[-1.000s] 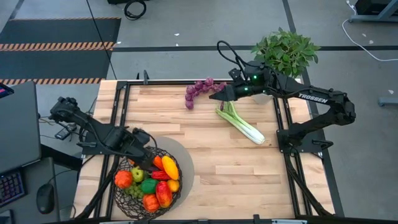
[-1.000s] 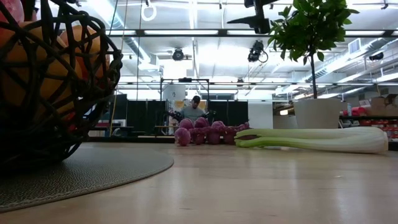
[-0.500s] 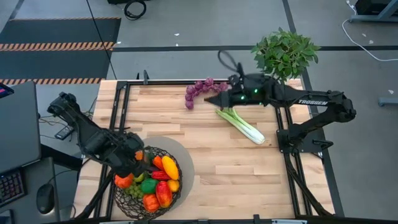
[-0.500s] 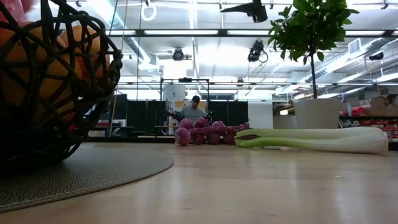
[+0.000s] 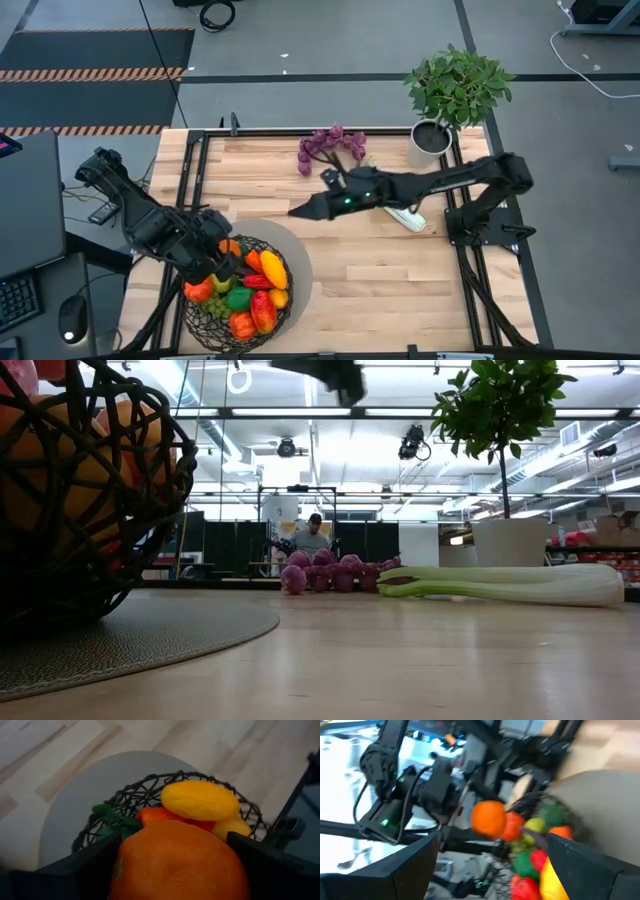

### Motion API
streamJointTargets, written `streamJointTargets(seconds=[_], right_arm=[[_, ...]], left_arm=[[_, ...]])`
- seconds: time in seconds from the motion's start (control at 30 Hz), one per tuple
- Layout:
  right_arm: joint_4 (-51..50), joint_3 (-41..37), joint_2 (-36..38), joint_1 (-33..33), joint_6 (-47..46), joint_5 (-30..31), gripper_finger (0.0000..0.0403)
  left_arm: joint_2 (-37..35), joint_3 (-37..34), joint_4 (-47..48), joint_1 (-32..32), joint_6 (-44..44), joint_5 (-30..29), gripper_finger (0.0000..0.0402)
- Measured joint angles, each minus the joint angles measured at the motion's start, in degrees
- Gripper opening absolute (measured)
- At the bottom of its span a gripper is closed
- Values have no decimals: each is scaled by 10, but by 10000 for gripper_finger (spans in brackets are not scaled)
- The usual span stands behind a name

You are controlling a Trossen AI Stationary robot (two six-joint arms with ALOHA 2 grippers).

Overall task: Build produce basket
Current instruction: Put the orange into the black basket, then put the green celery into the black basket

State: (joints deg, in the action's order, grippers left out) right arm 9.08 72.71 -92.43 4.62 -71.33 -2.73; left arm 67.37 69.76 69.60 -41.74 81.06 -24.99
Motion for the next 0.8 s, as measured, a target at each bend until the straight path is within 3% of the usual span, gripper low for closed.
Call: streamJointTargets(seconds=[0.2, 0.43, 0.63, 0.7, 0.8], right_arm=[[107, 0, -53, 2, -31, -96, 369], [104, 0, -38, 0, 24, -157, 368], [104, 0, -16, -3, 64, -195, 368], [104, 0, -12, -3, 70, -200, 368], [103, 0, -12, -2, 71, -214, 368]], left_arm=[[0, 0, 0, 0, 50, 20, 357], [1, 0, -16, 5, 31, 34, 358], [1, 0, -138, -1, -45, 35, 394], [1, 0, -209, -5, -107, 39, 387], [1, 0, -252, -2, -129, 43, 378]])
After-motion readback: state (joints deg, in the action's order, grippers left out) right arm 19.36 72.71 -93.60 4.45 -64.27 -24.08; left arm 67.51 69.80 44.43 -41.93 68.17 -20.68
